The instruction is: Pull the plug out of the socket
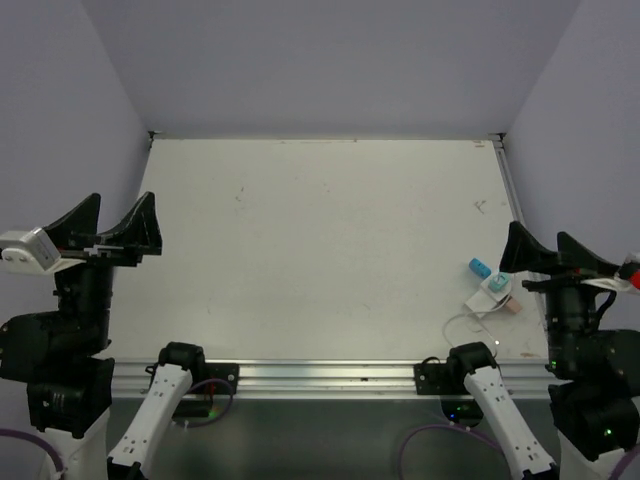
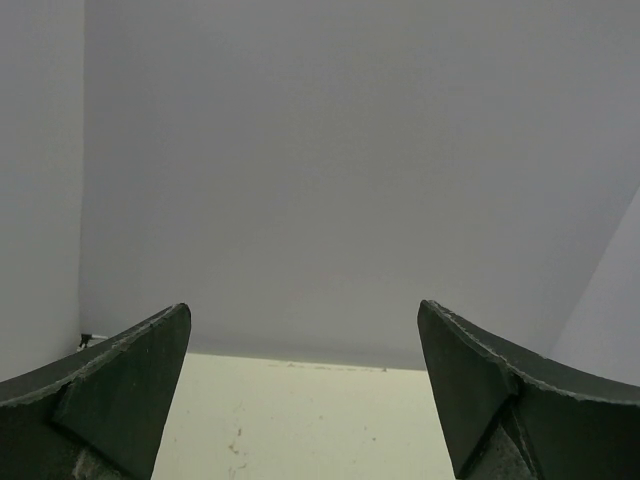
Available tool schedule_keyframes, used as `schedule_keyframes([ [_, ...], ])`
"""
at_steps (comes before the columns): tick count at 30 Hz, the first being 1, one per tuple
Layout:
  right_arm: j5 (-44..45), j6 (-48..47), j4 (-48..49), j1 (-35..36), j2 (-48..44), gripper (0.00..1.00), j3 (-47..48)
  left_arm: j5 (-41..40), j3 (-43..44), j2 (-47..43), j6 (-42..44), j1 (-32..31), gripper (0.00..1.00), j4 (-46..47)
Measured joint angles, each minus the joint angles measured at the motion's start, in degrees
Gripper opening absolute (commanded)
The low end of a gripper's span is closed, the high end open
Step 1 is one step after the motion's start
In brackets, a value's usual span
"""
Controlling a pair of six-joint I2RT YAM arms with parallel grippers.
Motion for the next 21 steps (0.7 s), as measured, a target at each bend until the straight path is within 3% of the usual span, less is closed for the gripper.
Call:
schedule_keyframes([
  [7, 5.7, 10.2, -7.3, 0.0, 8.5, 0.99, -5.1, 1.7, -7.8, 0.2, -0.8, 0.0, 1.0, 0.3],
  [15, 20.5, 20.8, -20.6, 0.0, 18.6, 0.99, -14.6, 4.0, -15.7, 2.4, -1.1, 0.0, 1.0, -0.2],
  [21, 27.8, 26.6, -24.2, 0.0, 21.7, 0.99, -21.6, 4.8, -21.6, 3.8, 0.0, 0.0, 1.0, -1.4],
])
